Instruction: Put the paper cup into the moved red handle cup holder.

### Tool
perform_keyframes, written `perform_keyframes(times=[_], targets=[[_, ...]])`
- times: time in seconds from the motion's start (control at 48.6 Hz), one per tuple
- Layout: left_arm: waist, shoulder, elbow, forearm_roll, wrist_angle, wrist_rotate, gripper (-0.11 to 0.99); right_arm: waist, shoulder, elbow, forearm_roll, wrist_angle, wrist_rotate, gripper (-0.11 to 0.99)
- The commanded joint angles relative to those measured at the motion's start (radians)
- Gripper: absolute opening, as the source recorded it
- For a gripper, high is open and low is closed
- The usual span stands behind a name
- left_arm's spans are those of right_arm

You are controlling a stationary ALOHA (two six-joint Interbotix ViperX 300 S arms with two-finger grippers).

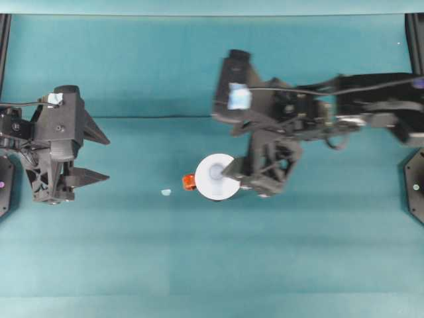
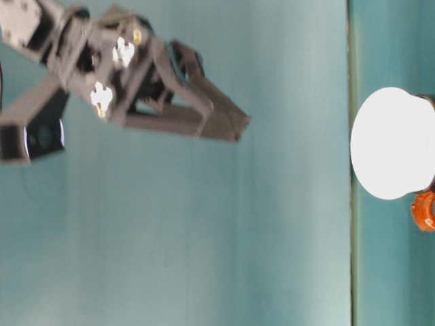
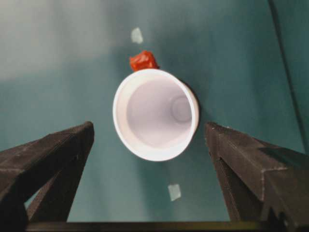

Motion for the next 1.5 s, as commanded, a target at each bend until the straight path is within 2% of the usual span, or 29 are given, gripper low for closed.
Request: perform_keyframes(times=[0.0,0.206,0.37,0.576,0.741,0.926,1.029,1.07,1.317,1.481], targets=[[-0.002,-0.009,-0.017,0.002,-0.003,0.000,0.83,0.003,-0.066,0.028,-0.003,-0.052,-0.018,0.79],[-0.002,-0.014,-0.014,0.002,-0.003,0.000,0.83,0.003,-0.176,0.161,-0.003,-0.201,-0.048,0.79],[-0.002,-0.017,-0.012,0.002,-0.005,0.000,0.83,0.003,-0.265,0.252,-0.003,-0.295,-0.048,0.79],[-0.002,-0.028,-0.014,0.002,-0.003,0.005,0.83,0.003,-0.339,0.331,-0.003,-0.308,-0.049,0.79],[-0.002,-0.054,-0.020,0.002,-0.008,0.006,0.83,0.003,-0.362,0.362,-0.005,-0.313,-0.054,0.79],[-0.014,-0.109,-0.017,0.002,-0.018,0.011,0.83,0.003,-0.385,0.380,-0.020,-0.313,-0.054,0.79],[-0.032,-0.135,-0.012,0.002,-0.043,0.017,0.83,0.003,-0.405,0.394,-0.037,-0.313,-0.054,0.79],[-0.037,-0.143,-0.008,0.002,-0.054,0.018,0.83,0.003,-0.414,0.402,-0.038,-0.313,-0.054,0.79],[-0.048,-0.149,-0.005,0.002,-0.061,0.020,0.83,0.003,-0.472,0.440,-0.038,-0.337,-0.051,0.79],[-0.048,-0.149,-0.005,0.002,-0.063,0.018,0.83,0.003,-0.515,0.471,-0.038,-0.356,-0.046,0.79]])
